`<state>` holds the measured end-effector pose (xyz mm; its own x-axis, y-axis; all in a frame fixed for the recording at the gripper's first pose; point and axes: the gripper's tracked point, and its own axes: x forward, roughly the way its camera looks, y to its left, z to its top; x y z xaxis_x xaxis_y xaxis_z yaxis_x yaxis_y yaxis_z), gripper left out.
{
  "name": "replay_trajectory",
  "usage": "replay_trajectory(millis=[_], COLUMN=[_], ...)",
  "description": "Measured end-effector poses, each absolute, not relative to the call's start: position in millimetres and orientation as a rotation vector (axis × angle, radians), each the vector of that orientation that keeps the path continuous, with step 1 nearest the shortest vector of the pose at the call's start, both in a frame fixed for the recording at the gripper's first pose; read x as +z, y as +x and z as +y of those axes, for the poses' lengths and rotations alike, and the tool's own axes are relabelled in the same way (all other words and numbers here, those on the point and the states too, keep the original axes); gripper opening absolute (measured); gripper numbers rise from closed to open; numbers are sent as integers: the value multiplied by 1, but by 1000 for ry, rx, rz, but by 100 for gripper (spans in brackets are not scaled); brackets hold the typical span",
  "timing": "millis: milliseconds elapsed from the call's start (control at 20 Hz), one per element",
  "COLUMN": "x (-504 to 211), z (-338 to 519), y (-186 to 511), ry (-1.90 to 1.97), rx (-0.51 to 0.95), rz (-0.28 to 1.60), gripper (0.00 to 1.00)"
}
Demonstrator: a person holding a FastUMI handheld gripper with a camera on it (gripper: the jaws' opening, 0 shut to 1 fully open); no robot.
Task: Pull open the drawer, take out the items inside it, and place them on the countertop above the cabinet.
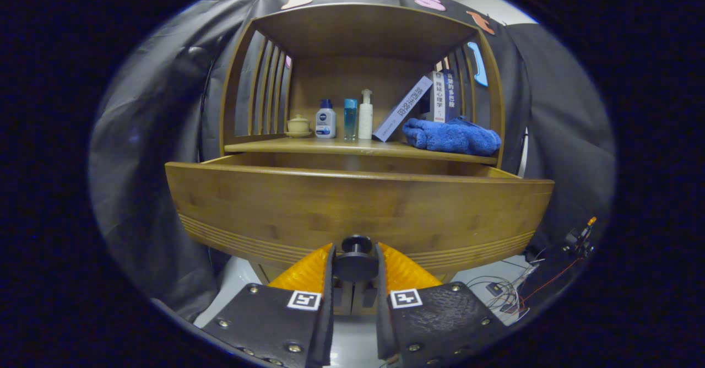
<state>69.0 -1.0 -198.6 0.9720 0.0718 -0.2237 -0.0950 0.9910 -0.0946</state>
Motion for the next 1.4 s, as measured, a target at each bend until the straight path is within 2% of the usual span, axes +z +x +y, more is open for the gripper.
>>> replay_trajectory(millis=[250, 450, 500, 600, 650, 750, 1050, 1400], x=[-200, -173, -156, -125, -120, -107, -91, -129], z=[-2, -4, -15, -19, -8, 9, 30, 35], y=[42, 35, 37, 34, 31, 28, 63, 113], ry=[-103, -123, -159, -210, -208, -179, -55, -148], rx=[86, 74, 27, 4, 37, 109, 142, 144], rz=[210, 120, 73, 38, 45, 92, 296, 638], gripper=[32, 31, 24, 38, 45, 59, 100, 100])
